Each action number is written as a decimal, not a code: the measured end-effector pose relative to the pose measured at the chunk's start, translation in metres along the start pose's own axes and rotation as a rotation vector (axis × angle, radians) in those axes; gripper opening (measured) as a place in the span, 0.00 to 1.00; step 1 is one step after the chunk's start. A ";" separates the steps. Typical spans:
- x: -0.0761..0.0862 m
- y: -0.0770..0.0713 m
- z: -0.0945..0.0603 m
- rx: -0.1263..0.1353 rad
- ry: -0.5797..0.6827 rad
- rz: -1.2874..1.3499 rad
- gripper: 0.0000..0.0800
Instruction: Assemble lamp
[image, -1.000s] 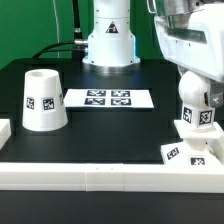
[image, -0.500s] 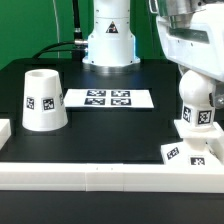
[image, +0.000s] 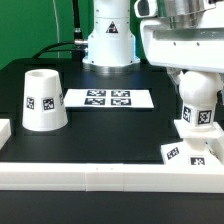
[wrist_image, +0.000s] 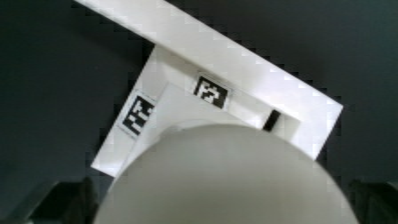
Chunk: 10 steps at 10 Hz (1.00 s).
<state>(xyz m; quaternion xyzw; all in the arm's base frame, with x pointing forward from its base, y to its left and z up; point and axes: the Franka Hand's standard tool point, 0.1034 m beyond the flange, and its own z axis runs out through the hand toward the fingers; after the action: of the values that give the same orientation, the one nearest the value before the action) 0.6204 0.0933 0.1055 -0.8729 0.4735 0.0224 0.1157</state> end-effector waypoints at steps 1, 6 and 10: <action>0.000 0.000 0.000 0.000 0.000 -0.079 0.87; -0.002 -0.004 -0.007 -0.042 0.036 -0.572 0.87; 0.000 -0.009 -0.010 -0.097 0.065 -1.105 0.87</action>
Offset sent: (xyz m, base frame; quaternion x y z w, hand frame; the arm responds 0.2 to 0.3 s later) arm -0.0060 -0.0076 0.0100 -0.0331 0.0293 -0.2688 0.9622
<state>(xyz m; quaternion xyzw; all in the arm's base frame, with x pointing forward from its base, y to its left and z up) 0.6272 0.0961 0.1171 -0.9960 -0.0530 -0.0468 0.0552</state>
